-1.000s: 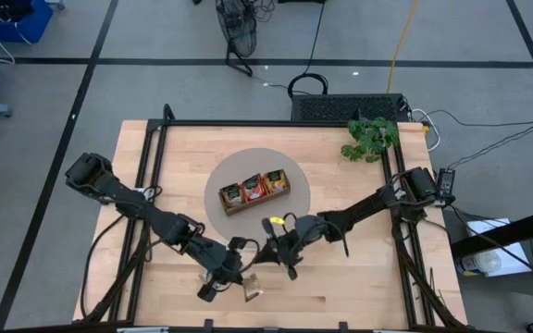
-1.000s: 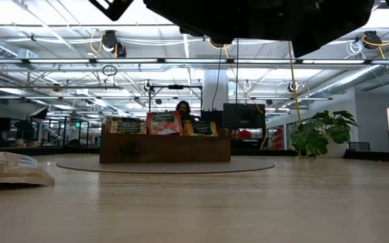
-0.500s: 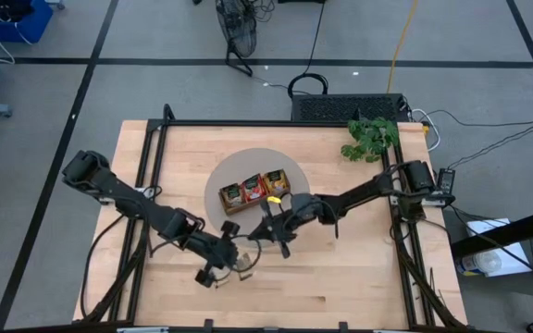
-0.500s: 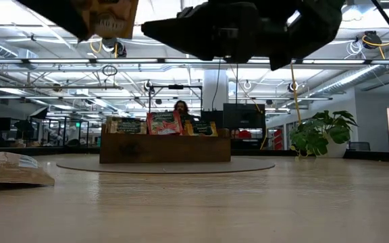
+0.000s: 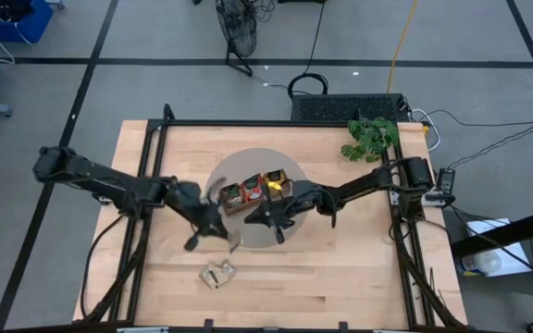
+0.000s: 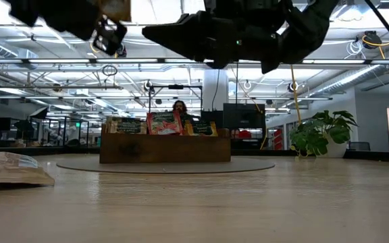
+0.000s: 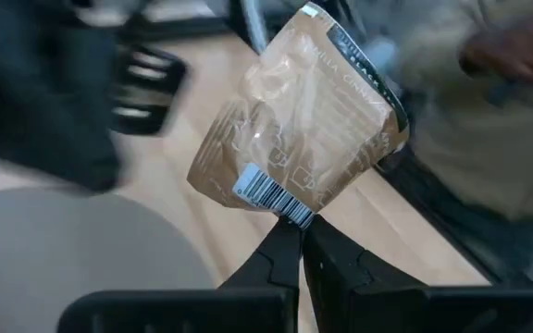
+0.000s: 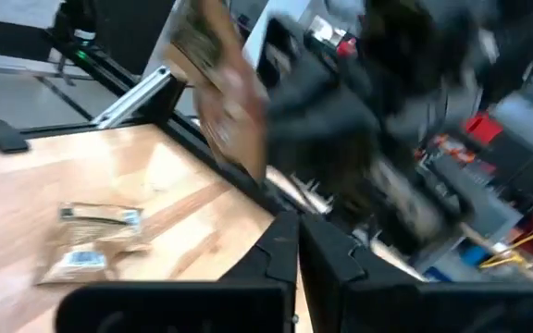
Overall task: Pick & Place Tea
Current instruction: Put the brown tea bag into the wooden organizer
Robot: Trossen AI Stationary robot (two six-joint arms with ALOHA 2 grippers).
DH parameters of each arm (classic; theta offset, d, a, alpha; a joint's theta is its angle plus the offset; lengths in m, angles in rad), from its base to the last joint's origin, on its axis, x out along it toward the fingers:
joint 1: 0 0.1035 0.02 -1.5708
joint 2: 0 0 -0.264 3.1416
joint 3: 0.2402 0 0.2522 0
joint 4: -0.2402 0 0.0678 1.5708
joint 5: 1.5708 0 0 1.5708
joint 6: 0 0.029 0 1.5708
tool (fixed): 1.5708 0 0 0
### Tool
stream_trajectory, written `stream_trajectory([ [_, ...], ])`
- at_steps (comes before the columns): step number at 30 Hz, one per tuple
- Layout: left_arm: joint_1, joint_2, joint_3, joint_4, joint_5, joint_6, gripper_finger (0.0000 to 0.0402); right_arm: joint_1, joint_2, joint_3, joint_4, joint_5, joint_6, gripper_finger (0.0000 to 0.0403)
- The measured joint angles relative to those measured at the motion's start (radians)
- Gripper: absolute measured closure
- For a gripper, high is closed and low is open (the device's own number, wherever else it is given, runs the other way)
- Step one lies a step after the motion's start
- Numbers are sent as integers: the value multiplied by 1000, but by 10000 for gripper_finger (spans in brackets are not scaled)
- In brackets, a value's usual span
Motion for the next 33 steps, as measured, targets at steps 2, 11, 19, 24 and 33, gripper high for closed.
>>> stream_trajectory([
  [2, 60, -43, -85, 98, 25, -25, 387, -7, 0, 8, 7, -3, -11, 387],
  [11, 223, -90, -307, 459, 182, -162, 387, -60, 0, 193, -245, -131, 80, 265],
  [19, 216, -89, -320, 479, 185, -164, 387, -74, 0, 243, -267, -140, 83, 224],
  [24, 218, -89, -320, 477, 185, -162, 387, -66, 5, 243, -265, -235, 78, 236],
  [33, 234, -89, -320, 477, 180, -165, 387, -54, 11, 268, -263, -233, 91, 264],
])
